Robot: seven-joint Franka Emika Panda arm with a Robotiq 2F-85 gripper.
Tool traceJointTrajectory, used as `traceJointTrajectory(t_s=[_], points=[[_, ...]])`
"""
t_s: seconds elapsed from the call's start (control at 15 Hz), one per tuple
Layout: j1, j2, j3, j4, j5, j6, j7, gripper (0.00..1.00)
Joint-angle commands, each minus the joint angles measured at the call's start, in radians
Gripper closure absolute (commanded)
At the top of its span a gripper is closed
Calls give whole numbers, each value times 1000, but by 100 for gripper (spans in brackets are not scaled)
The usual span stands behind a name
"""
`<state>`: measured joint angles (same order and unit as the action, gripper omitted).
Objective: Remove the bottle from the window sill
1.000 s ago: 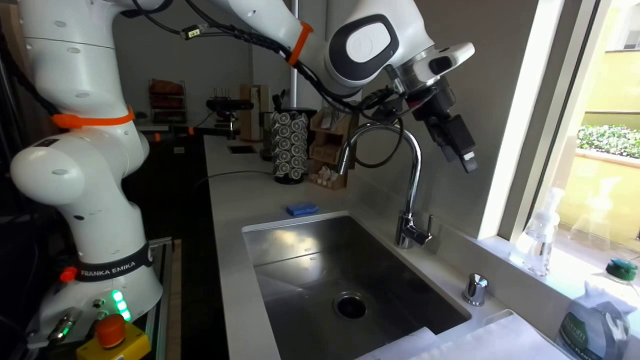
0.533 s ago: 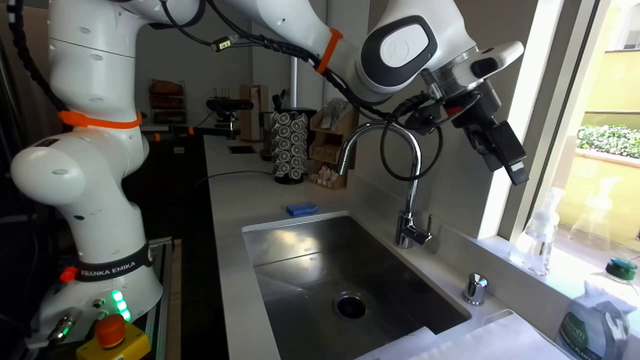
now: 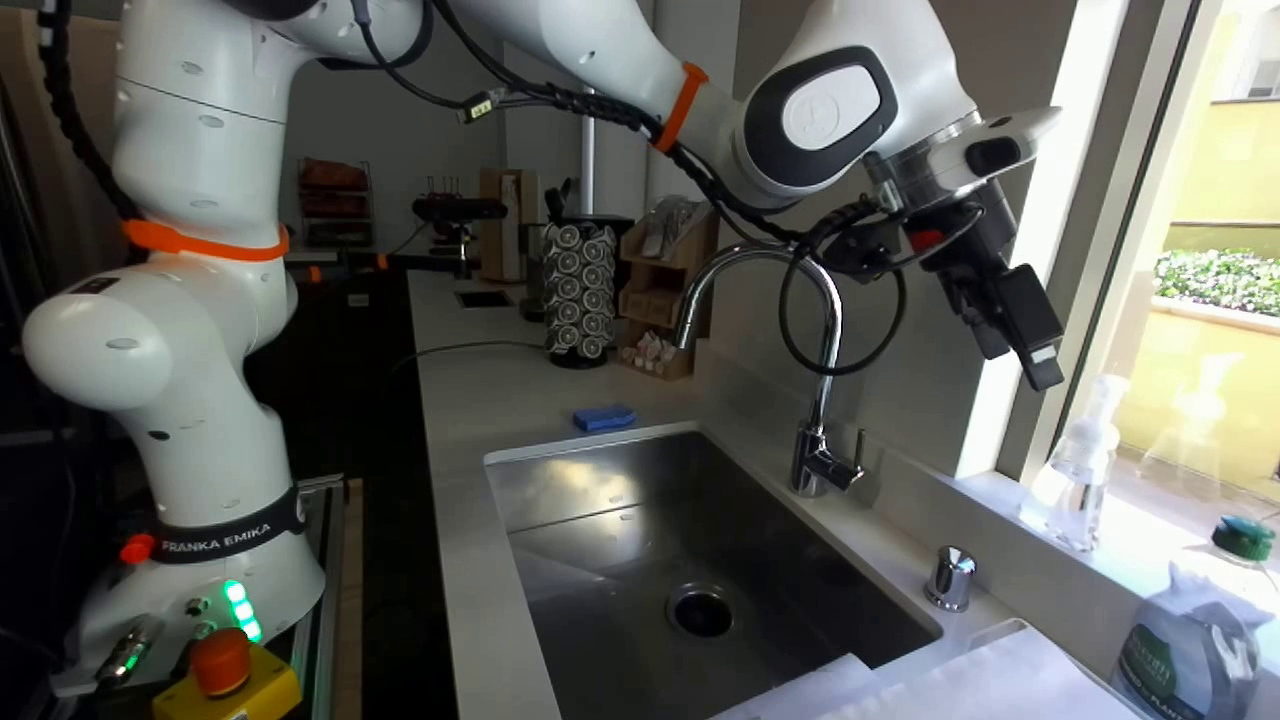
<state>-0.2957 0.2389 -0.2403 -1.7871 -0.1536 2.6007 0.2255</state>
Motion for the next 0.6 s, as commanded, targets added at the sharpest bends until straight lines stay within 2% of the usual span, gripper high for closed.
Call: traceJointTrajectory(t_s=[0.0,0.2,0.53], points=[[-9,93,20,138,121,-128,-119,0],[-22,159,34,243,173,-199,-193,0],[-60,252,66,364,242,-181,-287,0]])
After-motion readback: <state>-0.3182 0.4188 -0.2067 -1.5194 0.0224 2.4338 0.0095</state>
